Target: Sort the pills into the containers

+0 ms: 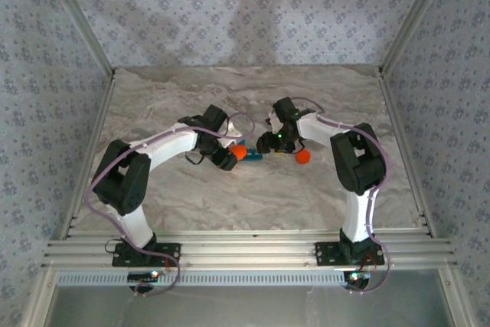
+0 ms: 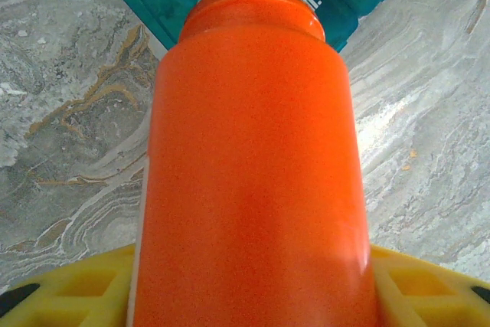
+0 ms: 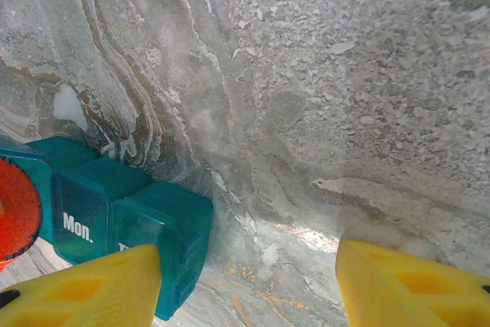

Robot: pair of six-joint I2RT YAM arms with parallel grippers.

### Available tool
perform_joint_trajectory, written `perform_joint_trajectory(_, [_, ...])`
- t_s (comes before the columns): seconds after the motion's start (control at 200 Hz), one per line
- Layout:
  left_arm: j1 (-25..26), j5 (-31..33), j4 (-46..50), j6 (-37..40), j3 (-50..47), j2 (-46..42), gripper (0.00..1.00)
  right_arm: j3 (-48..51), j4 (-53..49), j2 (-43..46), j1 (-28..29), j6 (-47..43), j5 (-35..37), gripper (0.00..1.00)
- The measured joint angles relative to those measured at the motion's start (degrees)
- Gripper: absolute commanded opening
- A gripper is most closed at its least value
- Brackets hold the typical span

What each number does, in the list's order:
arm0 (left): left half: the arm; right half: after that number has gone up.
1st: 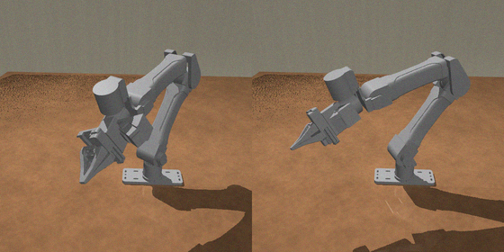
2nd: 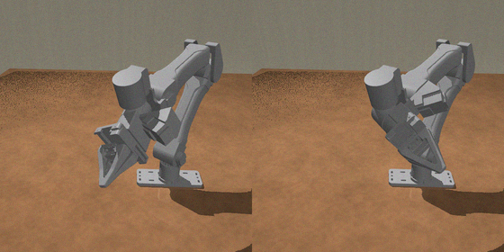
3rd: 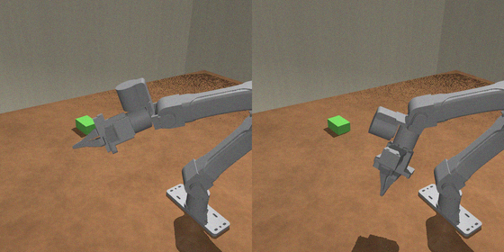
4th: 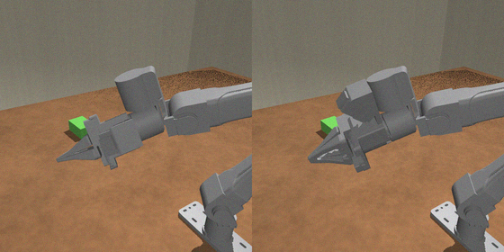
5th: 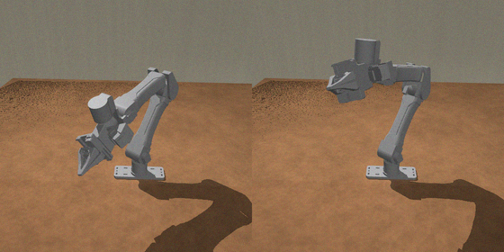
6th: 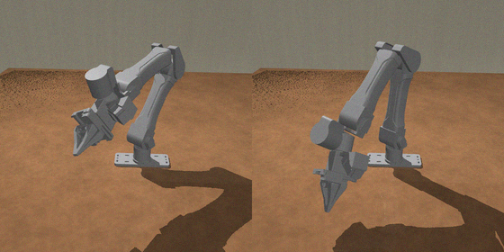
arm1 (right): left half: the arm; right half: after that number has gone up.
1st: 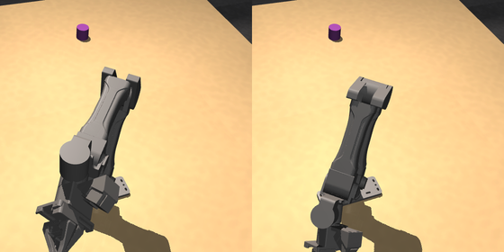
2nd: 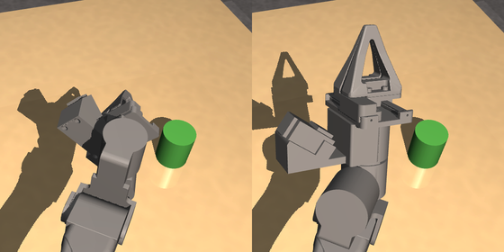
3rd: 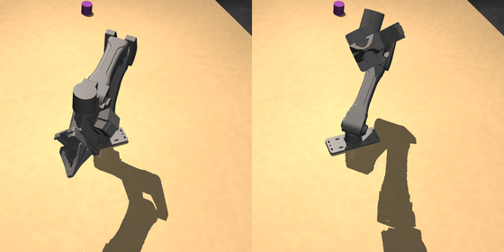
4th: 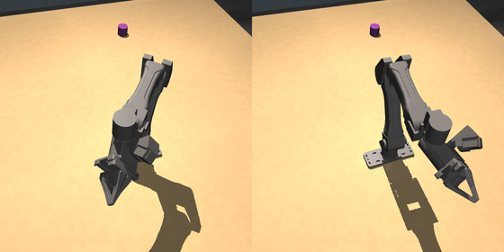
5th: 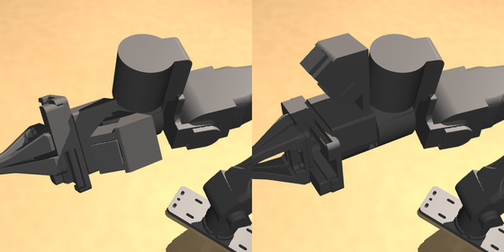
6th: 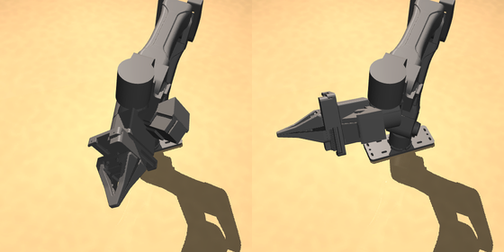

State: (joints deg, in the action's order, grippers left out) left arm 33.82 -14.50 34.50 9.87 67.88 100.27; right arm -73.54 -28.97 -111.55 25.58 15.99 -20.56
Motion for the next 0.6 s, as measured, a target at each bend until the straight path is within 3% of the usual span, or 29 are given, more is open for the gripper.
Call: perform_joint_trajectory(0.605, [0.09,0.24,1.4,-0.44,0.0,-1.03,0.0,0.0,0.02,-0.11,-0.11,0.0,-0.46,0.64])
